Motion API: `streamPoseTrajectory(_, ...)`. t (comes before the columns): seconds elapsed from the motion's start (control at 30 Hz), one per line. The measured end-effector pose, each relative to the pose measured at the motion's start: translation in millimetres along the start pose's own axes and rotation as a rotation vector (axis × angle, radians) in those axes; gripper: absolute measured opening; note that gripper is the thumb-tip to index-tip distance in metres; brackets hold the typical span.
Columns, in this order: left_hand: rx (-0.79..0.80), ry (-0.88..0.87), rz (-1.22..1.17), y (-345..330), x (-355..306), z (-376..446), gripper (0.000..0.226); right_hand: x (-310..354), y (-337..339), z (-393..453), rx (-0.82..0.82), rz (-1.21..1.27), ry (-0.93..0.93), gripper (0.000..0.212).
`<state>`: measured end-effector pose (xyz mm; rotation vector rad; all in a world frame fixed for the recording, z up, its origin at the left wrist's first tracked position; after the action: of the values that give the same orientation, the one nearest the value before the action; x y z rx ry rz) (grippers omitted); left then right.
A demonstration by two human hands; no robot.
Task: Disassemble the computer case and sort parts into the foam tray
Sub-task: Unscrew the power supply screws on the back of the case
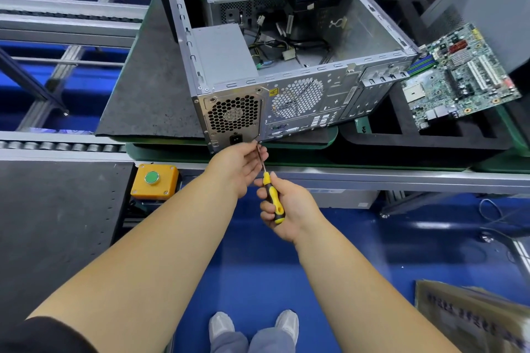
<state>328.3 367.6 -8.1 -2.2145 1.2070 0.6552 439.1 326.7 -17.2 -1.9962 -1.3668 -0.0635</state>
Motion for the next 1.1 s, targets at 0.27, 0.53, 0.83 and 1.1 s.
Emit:
streamPoseTrajectory(0.27,0.01,0.02,-0.031,-3.8,-0.4,-1.4,0.018,19.3,3.9,0.2,-0.217,-0.524,0.238,0.029)
streamPoseTrajectory(0.53,0.011,-0.006,-0.016,-2.8,1.7,0.4,0.017,39.4,-8.6,-17.0,-0.304,-1.116,0.586,0.027)
streamPoseTrajectory(0.83,-0.049,-0.076,0.097,-6.4,-0.5,4.0,0.013,40.8,-17.7,-14.7,-0.287,-1.324,0.735,0.026)
streamPoseTrajectory(1.1,-0.058,-0.076,0.098,-3.2,-0.4,8.1,0.008,-0.3,2.2,-5.0,0.058,-0.052,-0.095,0.05)
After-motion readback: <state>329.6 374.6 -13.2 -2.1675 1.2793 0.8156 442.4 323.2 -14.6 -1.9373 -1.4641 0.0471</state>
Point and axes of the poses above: each hand's wrist, its own z-axis towards the middle knuckle, its own y-axis out of the back of the hand, x = y × z, the point moved 7 cm from there along z, towards the middle knuckle, and after that the axes turned 11 degrees about z, right-handed, at the moved point
